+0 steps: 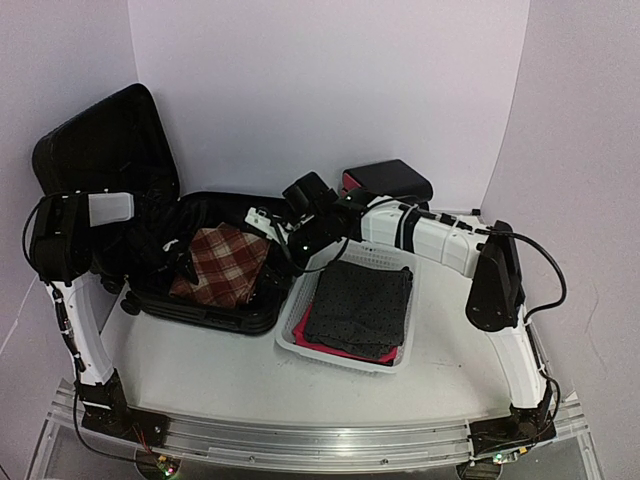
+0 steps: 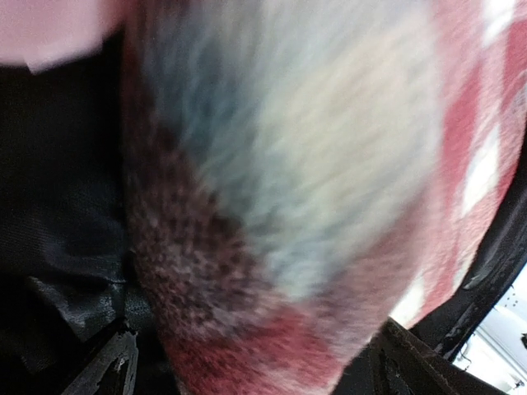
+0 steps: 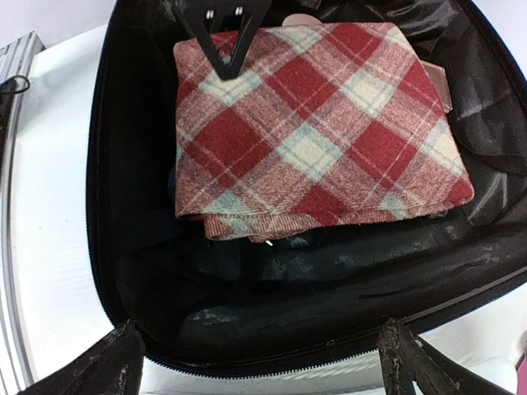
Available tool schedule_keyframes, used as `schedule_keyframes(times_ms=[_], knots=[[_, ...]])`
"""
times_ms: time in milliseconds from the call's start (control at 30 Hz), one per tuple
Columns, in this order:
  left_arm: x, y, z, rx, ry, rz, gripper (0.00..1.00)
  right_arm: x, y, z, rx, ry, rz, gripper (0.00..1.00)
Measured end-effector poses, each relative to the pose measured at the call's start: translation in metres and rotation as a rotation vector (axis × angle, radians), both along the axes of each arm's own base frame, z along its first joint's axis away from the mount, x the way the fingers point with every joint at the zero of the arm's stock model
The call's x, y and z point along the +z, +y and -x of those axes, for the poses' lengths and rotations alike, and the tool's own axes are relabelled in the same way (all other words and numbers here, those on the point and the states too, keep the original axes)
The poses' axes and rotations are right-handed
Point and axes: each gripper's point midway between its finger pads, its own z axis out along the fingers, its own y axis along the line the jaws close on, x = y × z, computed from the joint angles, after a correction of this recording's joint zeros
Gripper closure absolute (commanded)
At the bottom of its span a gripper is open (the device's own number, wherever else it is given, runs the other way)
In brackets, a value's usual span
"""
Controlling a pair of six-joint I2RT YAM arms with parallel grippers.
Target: Open, take out, and arrange the luggage
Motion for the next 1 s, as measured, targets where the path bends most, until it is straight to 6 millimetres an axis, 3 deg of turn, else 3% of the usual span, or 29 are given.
schedule_keyframes(times_ms=[100, 233, 300, 600, 1000], knots=[[-0.009, 0.0, 0.012, -0.006, 0.035, 0.0, 0.15, 0.007, 0.003, 0.0, 0.008, -0.008, -0.016, 0.02], [-0.015, -0.002, 0.022, -0.001, 0.073, 0.005, 0.45, 0.018, 0.007, -0.002, 0.015, -0.024, -0.039, 0.02], [-0.014, -0.004, 0.022, 0.004, 0.076, 0.02, 0.5, 0.02, 0.008, -0.003, 0.018, -0.028, -0.046, 0.02], [0.019, -0.019, 0.01, 0.089, 0.05, 0.119, 0.86, 0.01, 0.014, -0.005, 0.035, -0.024, -0.039, 0.02], [0.053, -0.039, -0.002, 0.244, 0.106, 0.275, 0.96, 0.009, 0.03, -0.02, 0.094, -0.125, -0.043, 0.02]])
